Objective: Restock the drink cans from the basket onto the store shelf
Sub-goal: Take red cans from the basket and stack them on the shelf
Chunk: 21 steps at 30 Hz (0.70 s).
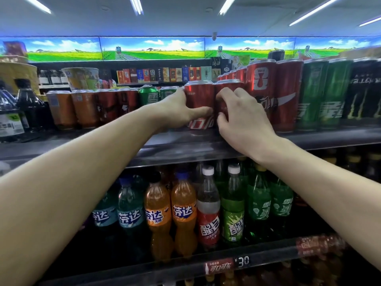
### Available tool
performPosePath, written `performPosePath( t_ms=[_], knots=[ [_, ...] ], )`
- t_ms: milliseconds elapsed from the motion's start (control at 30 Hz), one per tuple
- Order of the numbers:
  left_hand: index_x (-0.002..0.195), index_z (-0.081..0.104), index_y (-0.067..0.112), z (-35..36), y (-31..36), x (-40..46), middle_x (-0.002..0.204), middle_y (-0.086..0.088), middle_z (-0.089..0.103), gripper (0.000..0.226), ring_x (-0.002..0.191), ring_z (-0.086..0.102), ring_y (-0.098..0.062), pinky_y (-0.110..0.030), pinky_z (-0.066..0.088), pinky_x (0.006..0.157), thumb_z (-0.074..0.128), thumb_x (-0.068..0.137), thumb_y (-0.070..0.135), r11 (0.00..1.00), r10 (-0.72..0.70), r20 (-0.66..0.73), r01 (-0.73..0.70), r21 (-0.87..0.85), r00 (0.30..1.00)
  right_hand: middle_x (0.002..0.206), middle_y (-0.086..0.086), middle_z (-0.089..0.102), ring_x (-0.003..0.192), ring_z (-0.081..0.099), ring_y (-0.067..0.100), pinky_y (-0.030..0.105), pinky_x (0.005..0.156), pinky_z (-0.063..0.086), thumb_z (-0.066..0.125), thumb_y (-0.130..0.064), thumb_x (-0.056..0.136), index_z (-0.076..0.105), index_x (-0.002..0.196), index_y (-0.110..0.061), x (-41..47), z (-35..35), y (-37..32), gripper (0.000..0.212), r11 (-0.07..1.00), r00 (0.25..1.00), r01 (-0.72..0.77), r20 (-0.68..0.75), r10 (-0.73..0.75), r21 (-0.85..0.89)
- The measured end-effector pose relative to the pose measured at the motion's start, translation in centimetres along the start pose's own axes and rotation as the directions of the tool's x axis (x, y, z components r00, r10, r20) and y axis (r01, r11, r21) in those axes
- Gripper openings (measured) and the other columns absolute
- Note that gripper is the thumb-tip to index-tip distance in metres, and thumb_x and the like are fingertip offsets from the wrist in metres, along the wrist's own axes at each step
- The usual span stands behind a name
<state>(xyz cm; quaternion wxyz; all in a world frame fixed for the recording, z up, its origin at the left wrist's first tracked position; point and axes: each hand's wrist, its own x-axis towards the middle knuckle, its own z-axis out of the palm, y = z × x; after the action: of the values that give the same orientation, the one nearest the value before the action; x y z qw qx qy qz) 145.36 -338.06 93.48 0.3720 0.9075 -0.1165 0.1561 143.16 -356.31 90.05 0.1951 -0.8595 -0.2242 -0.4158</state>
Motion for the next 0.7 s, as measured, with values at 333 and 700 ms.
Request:
performPosePath(
  t_ms=[333, 700],
  knots=[
    [0.153, 0.026, 0.014, 0.4, 0.6, -0.1, 0.126, -0.004, 0.066, 0.103, 0.113, 0.066, -0.019, -0.034, 0.054, 0.103, 0.076, 0.080, 0.067, 0.996, -0.063, 0.051, 0.060, 0.061, 0.997, 0.106, 0.003, 0.044, 0.083, 0.049, 0.022, 0.026, 0.062, 0.034, 0.055, -0.006, 0.095, 0.051, 0.117, -0.005, -0.3, 0.9, 0.8, 0.022, 0.999, 0.999, 0.004, -0.047, -0.002, 0.052],
    [0.163, 0.014, 0.022, 0.2, 0.7, -1.4, 0.142, 0.000, 0.058, 0.075, 0.123, 0.060, -0.012, -0.023, 0.042, 0.108, 0.051, 0.105, 0.050, 0.998, 0.011, 0.119, -0.018, 0.052, 0.993, 0.120, 0.012, 0.050, 0.084, 0.042, 0.017, 0.021, 0.072, 0.030, 0.051, -0.004, 0.098, 0.054, 0.119, -0.002, -0.5, 1.8, 1.1, 0.022, 0.997, 0.995, 0.036, -0.098, -0.030, 0.067]
  ],
)
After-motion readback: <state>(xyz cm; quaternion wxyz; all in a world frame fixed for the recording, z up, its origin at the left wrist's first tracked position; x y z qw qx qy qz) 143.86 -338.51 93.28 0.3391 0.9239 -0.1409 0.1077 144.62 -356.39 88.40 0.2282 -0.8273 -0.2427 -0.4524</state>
